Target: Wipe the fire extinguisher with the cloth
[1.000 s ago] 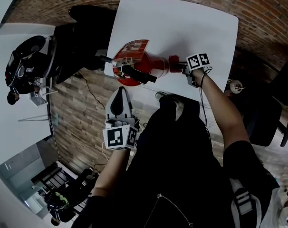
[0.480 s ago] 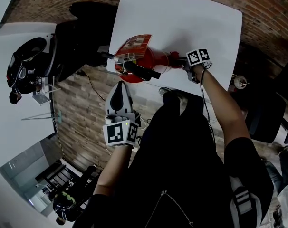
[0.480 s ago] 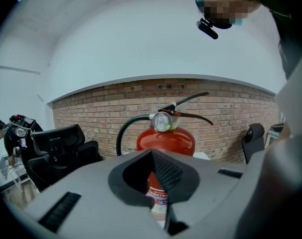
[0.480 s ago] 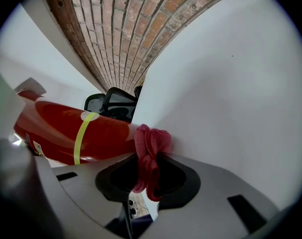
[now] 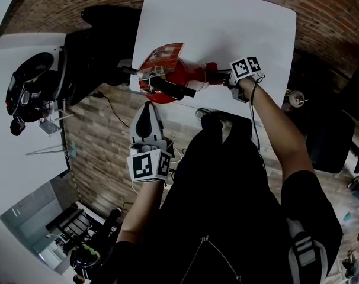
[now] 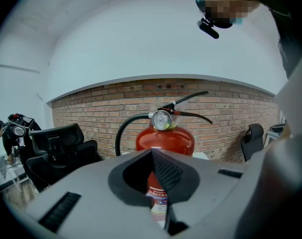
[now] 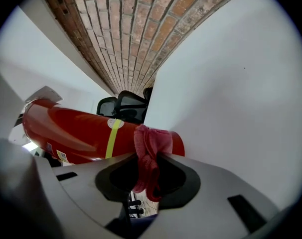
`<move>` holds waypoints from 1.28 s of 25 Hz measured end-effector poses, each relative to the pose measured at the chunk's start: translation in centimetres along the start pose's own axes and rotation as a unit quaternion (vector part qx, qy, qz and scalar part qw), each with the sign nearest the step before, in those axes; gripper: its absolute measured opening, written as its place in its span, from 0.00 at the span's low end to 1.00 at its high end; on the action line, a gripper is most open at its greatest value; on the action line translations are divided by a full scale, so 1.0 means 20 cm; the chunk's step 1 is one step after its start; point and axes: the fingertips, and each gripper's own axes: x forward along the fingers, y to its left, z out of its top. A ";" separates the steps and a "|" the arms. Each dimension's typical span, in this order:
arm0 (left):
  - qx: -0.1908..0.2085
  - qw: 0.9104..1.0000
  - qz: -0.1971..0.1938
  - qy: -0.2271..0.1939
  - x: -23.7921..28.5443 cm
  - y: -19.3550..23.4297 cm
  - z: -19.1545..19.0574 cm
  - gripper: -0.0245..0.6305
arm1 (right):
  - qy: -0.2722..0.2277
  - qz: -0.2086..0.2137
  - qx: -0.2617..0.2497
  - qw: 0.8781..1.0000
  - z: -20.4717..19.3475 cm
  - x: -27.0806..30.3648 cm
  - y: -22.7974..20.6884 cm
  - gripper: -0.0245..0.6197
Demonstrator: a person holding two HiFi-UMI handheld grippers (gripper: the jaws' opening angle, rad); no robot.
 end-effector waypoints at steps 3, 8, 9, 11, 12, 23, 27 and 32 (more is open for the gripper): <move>0.003 1.000 0.001 0.001 -0.01 0.00 -0.01 0.08 | 0.004 0.009 -0.002 1.000 0.01 -0.01 0.04 0.20; 0.005 1.000 0.003 0.005 -0.02 0.00 -0.01 0.08 | -0.002 0.019 0.003 1.000 0.02 -0.04 0.10 0.20; 0.006 1.000 0.004 0.004 -0.02 0.00 -0.01 0.08 | -0.003 0.021 0.003 1.000 0.03 -0.04 0.11 0.20; 0.005 1.000 0.007 0.002 -0.02 0.01 -0.01 0.08 | -0.004 0.026 0.004 1.000 0.03 -0.05 0.14 0.20; 0.004 1.000 0.008 0.001 -0.01 0.01 -0.01 0.08 | -0.004 0.028 0.004 1.000 0.04 -0.06 0.15 0.20; -0.001 1.000 0.010 -0.001 -0.02 0.02 -0.02 0.08 | -0.002 0.038 -0.001 0.999 0.06 -0.10 0.27 0.20; -0.002 1.000 0.011 -0.001 -0.02 0.03 -0.02 0.08 | -0.002 0.035 -0.004 0.999 0.06 -0.10 0.30 0.20; -0.003 1.000 0.013 -0.004 -0.03 0.03 -0.01 0.08 | -0.004 0.038 -0.002 0.999 0.06 -0.12 0.33 0.20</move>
